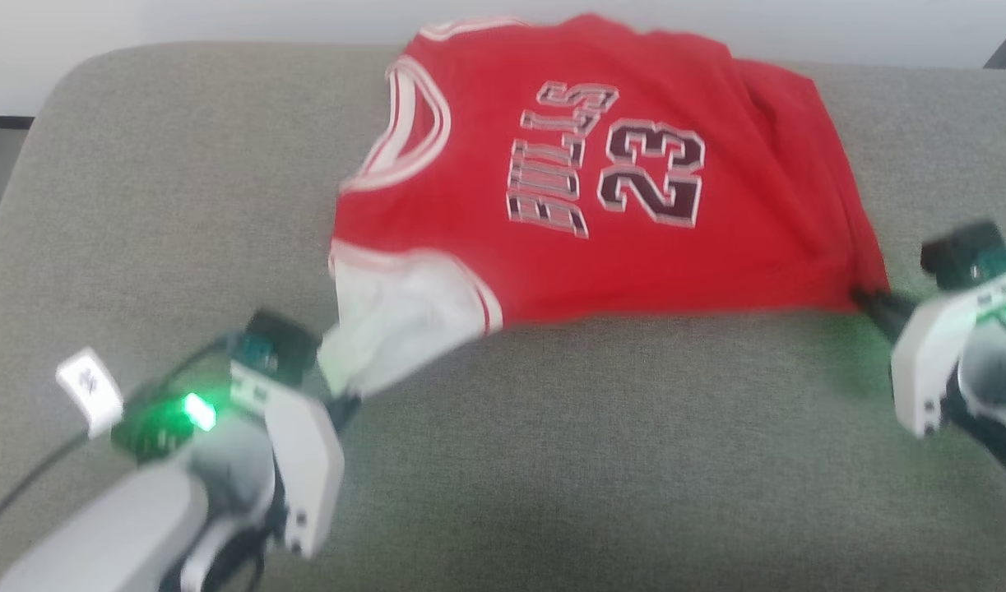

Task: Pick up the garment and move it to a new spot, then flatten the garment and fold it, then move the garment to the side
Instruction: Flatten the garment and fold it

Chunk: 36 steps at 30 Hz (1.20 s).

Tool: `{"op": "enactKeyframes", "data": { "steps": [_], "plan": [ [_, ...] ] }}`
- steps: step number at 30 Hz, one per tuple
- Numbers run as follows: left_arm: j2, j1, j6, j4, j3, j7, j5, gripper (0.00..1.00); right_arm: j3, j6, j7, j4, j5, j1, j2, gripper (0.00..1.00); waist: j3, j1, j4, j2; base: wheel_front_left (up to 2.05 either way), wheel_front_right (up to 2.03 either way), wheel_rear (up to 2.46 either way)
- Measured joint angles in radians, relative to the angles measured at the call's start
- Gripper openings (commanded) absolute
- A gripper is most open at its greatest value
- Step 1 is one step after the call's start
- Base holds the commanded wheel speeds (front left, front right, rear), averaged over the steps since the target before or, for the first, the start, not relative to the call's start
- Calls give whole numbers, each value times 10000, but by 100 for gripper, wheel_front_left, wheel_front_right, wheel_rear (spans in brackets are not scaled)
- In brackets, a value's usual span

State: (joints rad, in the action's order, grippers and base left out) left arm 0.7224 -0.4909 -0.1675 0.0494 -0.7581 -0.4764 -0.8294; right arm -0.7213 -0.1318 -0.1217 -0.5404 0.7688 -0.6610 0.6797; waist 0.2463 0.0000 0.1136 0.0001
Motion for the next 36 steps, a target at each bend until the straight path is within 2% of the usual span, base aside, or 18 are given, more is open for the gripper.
{"op": "enactKeyframes", "data": {
  "steps": [4, 5, 9, 13, 18, 22, 27, 31, 36],
  "plan": [
    [575, 1059, -857, 1576, -88, -481, -251, 0, 102, 0, -474, 940, 318, 1021, 439, 0, -89, -1, 6, 0, 0, 0, 0],
    [786, 1470, -1195, 2163, -157, -742, -337, 0, 130, 2, -738, 1436, 385, 1487, 686, 0, -120, 0, -5, 0, 0, 0, 0],
    [1009, 2243, -1870, 3083, -334, -1156, -514, 0, 230, 2, -1233, 2399, 729, 2476, 1164, 0, -197, 0, -34, 0, 0, 0, 0],
    [1147, 2817, -2314, 3651, -541, -1425, -665, 0, 556, 2, -1561, 3104, 1014, 3376, 1622, 0, -243, 0, -90, 0, 0, 0, 0],
    [1168, 3138, -2650, 4044, -675, -1482, -761, 0, 1122, 2, -1795, 3572, 1156, 4244, 1799, 0, -254, 0, -173, 0, 0, 0, 0],
    [1375, 2985, -2640, 4224, -570, -1522, -497, 0, 1649, 2, -1862, 3883, 1147, 4708, 1735, 0, -284, -1, -210, 0, 0, 0, 0],
    [2115, 1980, -2516, 4381, -109, -1864, -111, 0, 2452, 2, -2000, 4358, 621, 4727, 1576, 0, -287, -1, -315, 0, 0, 0, 0],
    [2443, 893, -2042, 4253, 265, -2140, 209, 0, 3045, 2, -2224, 4656, 140, 4248, 1246, 0, -234, 0, -419, 0, 0, 0, 0],
    [2219, -709, -1091, 3304, 454, -2460, 387, 0, 3465, 2, -2621, 4652, -474, 3427, 686, 0, -32, -1, -475, 0, 0, 0, 0]
  ]
}}
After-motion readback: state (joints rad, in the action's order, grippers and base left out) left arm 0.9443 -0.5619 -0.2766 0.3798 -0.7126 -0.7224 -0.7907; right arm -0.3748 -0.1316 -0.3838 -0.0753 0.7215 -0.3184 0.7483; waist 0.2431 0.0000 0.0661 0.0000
